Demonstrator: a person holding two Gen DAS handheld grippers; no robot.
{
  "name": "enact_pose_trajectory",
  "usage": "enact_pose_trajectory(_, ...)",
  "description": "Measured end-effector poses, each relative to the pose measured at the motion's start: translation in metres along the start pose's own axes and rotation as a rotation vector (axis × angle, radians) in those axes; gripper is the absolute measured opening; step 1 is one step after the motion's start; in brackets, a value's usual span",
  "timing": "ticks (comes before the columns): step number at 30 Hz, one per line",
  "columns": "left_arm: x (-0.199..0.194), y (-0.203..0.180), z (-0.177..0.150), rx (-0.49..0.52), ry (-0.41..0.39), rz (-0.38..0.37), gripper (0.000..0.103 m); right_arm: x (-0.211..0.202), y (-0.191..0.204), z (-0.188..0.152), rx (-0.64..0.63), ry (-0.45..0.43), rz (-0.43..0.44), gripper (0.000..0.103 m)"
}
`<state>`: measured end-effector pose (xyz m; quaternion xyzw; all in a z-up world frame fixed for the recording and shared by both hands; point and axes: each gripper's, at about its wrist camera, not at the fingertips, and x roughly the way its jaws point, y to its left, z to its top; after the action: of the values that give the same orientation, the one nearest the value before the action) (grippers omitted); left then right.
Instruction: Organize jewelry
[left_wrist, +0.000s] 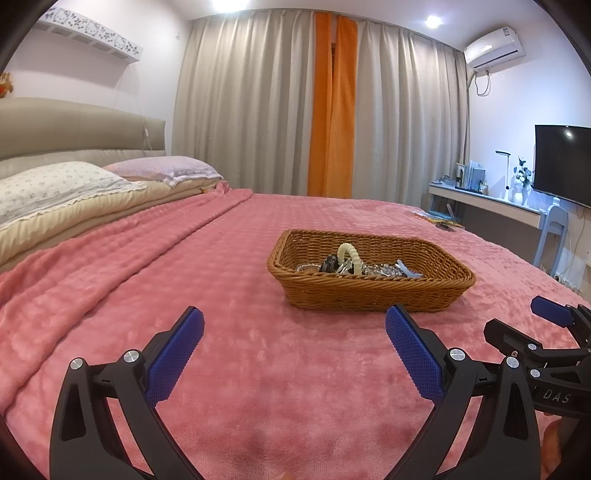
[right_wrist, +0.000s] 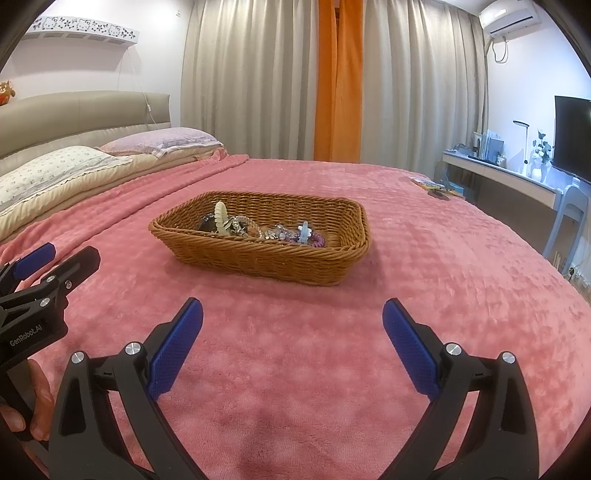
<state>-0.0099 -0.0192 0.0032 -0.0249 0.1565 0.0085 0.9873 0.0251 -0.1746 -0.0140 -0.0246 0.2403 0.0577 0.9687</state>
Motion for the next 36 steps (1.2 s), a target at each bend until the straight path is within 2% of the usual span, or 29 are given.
enact_pose_trajectory(36, -0.0002, 0.0000, 0.0009, 0.000, 0.002, 0.001, 0.095, -0.0017, 0.0034, -0.0021, -0.010, -0.008, -0.006, 0.093)
